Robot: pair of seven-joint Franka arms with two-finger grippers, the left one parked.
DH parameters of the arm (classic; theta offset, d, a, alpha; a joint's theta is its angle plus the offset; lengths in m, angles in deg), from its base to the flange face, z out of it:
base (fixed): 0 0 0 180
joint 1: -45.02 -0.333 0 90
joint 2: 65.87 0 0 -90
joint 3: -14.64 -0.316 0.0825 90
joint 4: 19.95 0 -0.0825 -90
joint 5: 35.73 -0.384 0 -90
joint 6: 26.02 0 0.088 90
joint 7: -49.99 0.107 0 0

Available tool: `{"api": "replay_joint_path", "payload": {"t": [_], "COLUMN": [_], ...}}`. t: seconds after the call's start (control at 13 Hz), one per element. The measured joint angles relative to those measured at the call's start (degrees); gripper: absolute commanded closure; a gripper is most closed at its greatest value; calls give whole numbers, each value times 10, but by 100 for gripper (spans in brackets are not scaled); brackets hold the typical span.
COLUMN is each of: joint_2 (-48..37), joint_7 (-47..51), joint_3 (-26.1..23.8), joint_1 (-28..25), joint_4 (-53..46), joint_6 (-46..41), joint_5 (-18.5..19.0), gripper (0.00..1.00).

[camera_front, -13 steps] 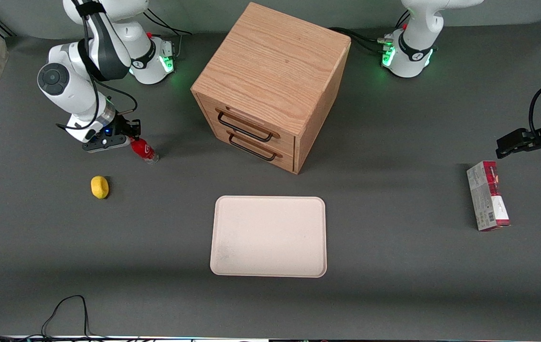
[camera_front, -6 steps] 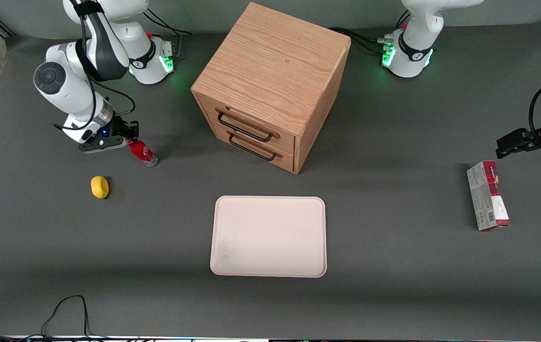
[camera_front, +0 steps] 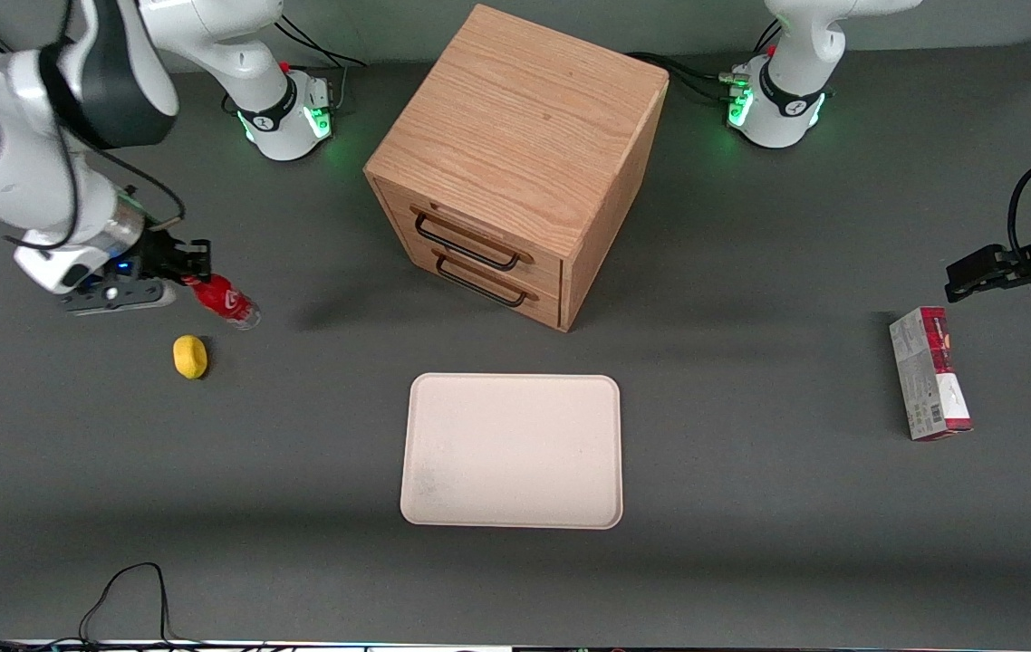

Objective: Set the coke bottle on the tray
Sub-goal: 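Close the right gripper on the bottle's cap end and lift it, then carry the bottle with the right gripper over the tray's corner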

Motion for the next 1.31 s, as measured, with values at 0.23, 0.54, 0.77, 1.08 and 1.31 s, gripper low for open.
{"api": "replay_joint_path", "payload": {"t": [0.23,0.54,0.77,1.08,1.31], "joint_2": [102,205,256,377,458], "joint_7": [23,38,73,186,242], "joint_3": [0,-1,-7,-61,-77], "joint_1": [0,0,-1,-11,-40], "joint_4": [-225,-387,-442,-540,-576], "joint_6": [-147,-217,-217,-178,-89], "joint_5": [-27,-29,-30,-36,-36], "gripper": [100,100,100,100,100]}}
